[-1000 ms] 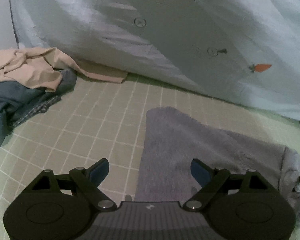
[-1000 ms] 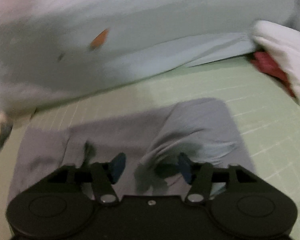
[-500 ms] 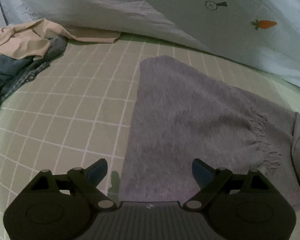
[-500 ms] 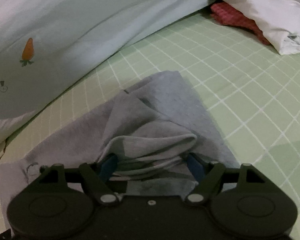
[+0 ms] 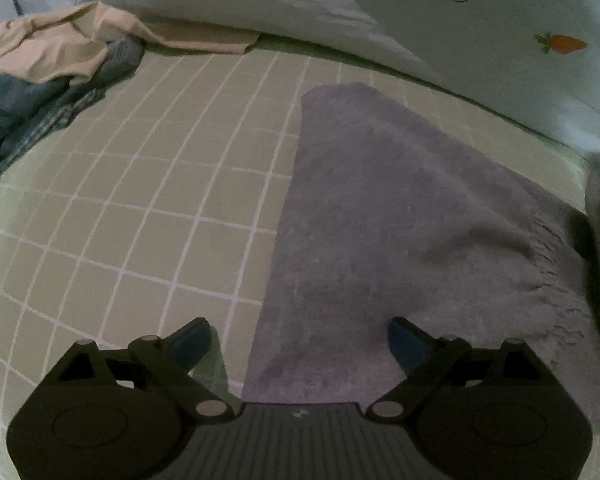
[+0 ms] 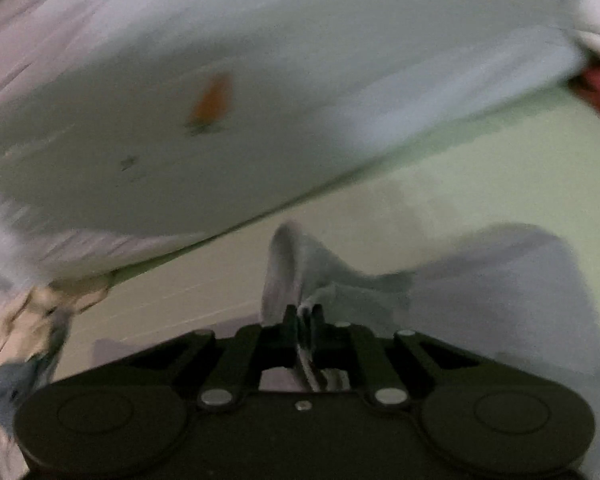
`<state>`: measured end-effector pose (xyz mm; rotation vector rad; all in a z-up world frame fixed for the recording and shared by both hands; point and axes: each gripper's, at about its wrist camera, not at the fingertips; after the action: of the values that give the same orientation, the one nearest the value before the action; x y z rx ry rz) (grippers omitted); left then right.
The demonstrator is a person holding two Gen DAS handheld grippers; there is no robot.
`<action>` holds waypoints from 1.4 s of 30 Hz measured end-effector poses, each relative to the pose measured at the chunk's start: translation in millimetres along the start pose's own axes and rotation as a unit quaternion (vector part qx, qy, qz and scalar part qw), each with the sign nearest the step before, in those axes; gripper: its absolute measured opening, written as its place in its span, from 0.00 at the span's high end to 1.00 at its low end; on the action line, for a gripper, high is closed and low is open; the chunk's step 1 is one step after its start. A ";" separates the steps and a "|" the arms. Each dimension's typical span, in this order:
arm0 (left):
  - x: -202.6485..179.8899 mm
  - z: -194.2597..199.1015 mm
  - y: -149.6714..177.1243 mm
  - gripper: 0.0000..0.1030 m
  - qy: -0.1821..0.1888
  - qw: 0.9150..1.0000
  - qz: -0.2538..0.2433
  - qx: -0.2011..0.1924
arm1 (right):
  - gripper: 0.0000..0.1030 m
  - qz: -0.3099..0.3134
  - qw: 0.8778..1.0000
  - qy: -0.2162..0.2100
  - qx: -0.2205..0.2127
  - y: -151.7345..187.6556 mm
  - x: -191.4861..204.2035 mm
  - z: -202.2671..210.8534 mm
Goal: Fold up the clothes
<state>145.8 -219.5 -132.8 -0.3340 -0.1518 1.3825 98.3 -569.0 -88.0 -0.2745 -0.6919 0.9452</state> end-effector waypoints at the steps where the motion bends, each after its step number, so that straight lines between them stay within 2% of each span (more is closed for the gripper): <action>1: 0.5 -0.1 0.0 0.06 0.000 1.000 0.001 0.001 | 0.76 -0.004 1.000 0.010 -0.001 3.0 -4.5 4.2; 3: 0.8 0.6 0.3 0.06 0.001 1.000 0.003 0.000 | 0.56 -0.012 0.999 0.031 -0.004 8.9 -13.5 12.5; 7: 0.1 4.0 1.1 0.06 -0.001 1.000 0.003 -0.006 | 0.43 -0.028 0.997 0.073 -0.010 20.7 -31.4 29.2; 12: 0.9 15.1 4.6 0.06 -0.002 1.000 0.003 -0.020 | 0.43 -0.049 0.991 0.125 -0.017 36.0 -54.5 50.1; 16: 1.6 31.2 15.9 0.06 0.002 0.999 -0.004 -0.035 | 0.44 -0.111 0.984 0.139 -0.017 67.6 -82.6 72.6; 19: 2.8 43.0 29.4 0.06 0.003 0.999 -0.010 -0.042 | 0.43 -0.110 0.985 0.133 -0.021 87.9 -76.7 83.8; 25: 7.0 63.5 55.9 0.06 0.001 0.998 -0.024 -0.053 | 0.43 -0.060 0.992 0.109 -0.009 100.4 -35.9 81.3; 27: 9.0 69.3 63.0 0.06 0.000 0.998 -0.030 -0.057 | 0.48 -0.046 0.993 0.110 -0.001 100.1 -28.8 73.3; 28: 10.7 72.6 66.8 0.06 0.000 0.998 -0.034 -0.059 | 0.62 -0.054 0.993 0.106 0.002 100.2 -29.3 70.3; 29: 12.9 75.6 70.6 0.06 -0.001 0.997 -0.038 -0.062 | 0.71 -0.062 0.993 0.102 0.005 100.3 -29.7 67.3; 30: 15.4 78.2 74.0 0.06 -0.001 0.997 -0.042 -0.064 | 0.90 -0.071 0.993 0.098 0.009 100.4 -30.2 64.3; 31: 18.3 80.5 77.1 0.06 -0.002 0.997 -0.045 -0.066 | 0.96 -0.078 0.992 0.095 0.011 100.7 -30.2 62.0; 33: 25.2 84.2 82.4 0.06 -0.004 0.997 -0.048 -0.067 | 0.97 -0.081 0.993 0.090 -0.005 104.8 -22.0 69.4; 37: 41.9 87.3 89.3 0.06 -0.005 0.997 -0.039 -0.063 | 0.97 -0.049 0.996 0.074 -0.028 122.4 5.4 85.1; 39: 50.5 88.5 91.9 0.06 -0.003 0.998 -0.035 -0.060 | 0.97 -0.050 0.997 0.063 -0.023 135.9 17.0 87.0; 42: 60.1 88.6 93.9 0.06 -0.001 0.998 -0.042 -0.056 | 0.96 -0.045 0.997 0.065 0.011 159.1 28.6 73.7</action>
<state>42.6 -134.0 -84.6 -0.4151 -0.2417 1.2945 -41.8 -460.4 -100.2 -0.2810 -0.5686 0.8405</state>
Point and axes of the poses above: each gripper's, at about its wrist camera, not at the fingertips, and z roughly against the way its jaws point, x to its left, y to its underside, and after that the axes turned 9 degrees about x, right-handed
